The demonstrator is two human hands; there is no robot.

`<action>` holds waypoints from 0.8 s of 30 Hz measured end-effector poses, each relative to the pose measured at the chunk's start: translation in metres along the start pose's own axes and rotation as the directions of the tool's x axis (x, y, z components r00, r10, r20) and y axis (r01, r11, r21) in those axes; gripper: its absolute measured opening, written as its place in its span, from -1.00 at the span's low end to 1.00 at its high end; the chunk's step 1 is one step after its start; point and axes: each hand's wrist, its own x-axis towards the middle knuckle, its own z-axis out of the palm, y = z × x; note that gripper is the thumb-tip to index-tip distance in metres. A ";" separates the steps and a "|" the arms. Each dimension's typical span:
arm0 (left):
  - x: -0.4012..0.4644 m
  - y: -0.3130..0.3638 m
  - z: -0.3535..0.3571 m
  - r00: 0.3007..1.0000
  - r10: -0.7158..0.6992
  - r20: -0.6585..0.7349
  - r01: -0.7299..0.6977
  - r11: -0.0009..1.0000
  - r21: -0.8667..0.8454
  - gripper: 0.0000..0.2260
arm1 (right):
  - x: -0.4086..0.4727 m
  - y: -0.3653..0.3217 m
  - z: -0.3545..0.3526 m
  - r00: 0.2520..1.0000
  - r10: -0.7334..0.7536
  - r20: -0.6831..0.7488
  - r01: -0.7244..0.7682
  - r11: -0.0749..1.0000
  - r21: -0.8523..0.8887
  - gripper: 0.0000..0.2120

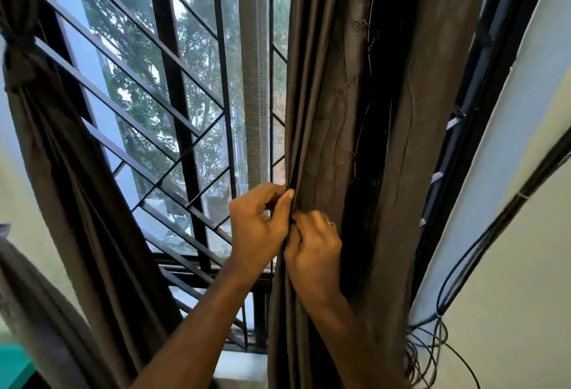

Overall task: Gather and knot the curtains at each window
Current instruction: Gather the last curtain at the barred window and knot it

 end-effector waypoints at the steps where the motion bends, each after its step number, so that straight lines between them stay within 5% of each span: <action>1: 0.000 0.002 0.000 1.000 0.006 0.003 -0.006 1.000 0.003 -0.86 | 0.001 -0.002 0.000 1.000 0.007 -0.003 -0.007 1.000 0.000 -0.78; 15: 0.004 -0.004 0.010 1.000 0.020 0.016 -0.021 0.995 0.102 -0.84 | 0.003 0.007 -0.007 0.989 -0.042 0.142 0.034 0.998 0.057 -0.87; 19: 0.009 -0.012 0.006 1.000 0.022 -0.008 -0.020 0.988 0.154 -0.82 | -0.009 0.018 -0.049 0.995 -0.093 -0.033 0.094 0.995 0.034 -0.91; 24: 0.011 -0.016 0.006 0.999 0.039 -0.016 -0.036 0.988 0.150 -0.83 | 0.006 0.034 -0.089 0.960 0.092 -0.263 -0.120 0.988 -0.093 -0.51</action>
